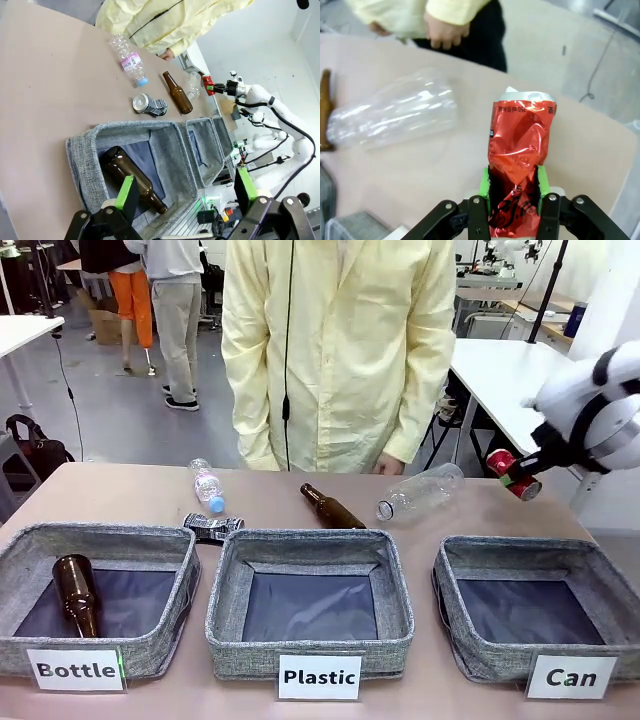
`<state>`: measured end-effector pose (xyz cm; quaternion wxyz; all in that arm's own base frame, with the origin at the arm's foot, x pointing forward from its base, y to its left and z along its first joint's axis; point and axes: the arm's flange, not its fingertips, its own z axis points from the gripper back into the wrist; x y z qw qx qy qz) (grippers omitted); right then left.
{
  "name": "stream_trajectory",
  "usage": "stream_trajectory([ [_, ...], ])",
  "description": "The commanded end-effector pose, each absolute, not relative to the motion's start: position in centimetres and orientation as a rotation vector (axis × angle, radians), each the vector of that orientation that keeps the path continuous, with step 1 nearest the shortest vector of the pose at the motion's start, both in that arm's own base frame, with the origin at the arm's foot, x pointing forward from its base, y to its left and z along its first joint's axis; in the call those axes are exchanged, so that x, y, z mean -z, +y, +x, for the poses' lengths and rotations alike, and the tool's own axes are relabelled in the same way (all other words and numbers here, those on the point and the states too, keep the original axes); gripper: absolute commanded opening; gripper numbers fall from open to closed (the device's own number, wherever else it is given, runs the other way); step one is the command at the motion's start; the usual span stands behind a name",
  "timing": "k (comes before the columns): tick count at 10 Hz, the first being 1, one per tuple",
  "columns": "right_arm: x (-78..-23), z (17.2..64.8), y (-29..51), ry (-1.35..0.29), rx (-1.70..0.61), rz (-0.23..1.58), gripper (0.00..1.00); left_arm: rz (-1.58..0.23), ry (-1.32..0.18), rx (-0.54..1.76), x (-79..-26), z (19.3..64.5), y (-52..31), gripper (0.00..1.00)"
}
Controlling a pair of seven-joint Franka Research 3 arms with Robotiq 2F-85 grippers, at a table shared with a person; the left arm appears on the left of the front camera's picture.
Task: Sort the can waste into the basket.
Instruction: Pick up the can waste from the table and place it in the right Fabric basket.
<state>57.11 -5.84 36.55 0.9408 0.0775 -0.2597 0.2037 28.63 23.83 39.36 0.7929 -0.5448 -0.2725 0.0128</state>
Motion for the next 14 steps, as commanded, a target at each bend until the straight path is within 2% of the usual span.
stream_trajectory([
  [1, -41.6, 50.6, -6.7, -0.494, -0.524, 0.282, 0.0, -1.187, -0.614, -0.015, -39.4, 28.7, 23.8, 1.0],
  [3, -46.2, 45.0, -6.6, -0.465, -0.622, 0.367, 0.0, -1.187, -0.614, -0.015, -39.4, 28.7, 23.8, 1.0],
  [4, -48.1, 41.8, -6.6, -0.525, -0.716, 0.419, 0.0, -1.187, -0.614, -0.015, -39.4, 28.7, 23.8, 1.0],
  [6, -49.2, 36.2, -5.7, -0.457, -1.005, 0.486, 0.0, -1.187, -0.614, -0.015, -39.4, 28.7, 23.8, 1.0],
  [8, -47.9, 32.3, -4.6, -0.392, -1.338, 0.447, 0.0, -1.187, -0.614, -0.015, -39.4, 28.7, 23.8, 1.0],
  [9, -46.9, 31.2, -4.3, -0.358, -1.479, 0.454, 0.0, -1.187, -0.614, -0.015, -39.4, 28.7, 23.8, 1.0],
  [13, -46.1, 31.2, -4.1, -0.346, -1.5, 0.431, 0.0, -1.187, -0.614, -0.015, -39.4, 28.7, 23.8, 1.0],
  [14, -46.2, 31.5, -4.1, -0.339, -1.471, 0.456, 0.5, -1.187, -0.614, -0.015, -39.4, 28.7, 23.8, 1.0],
])
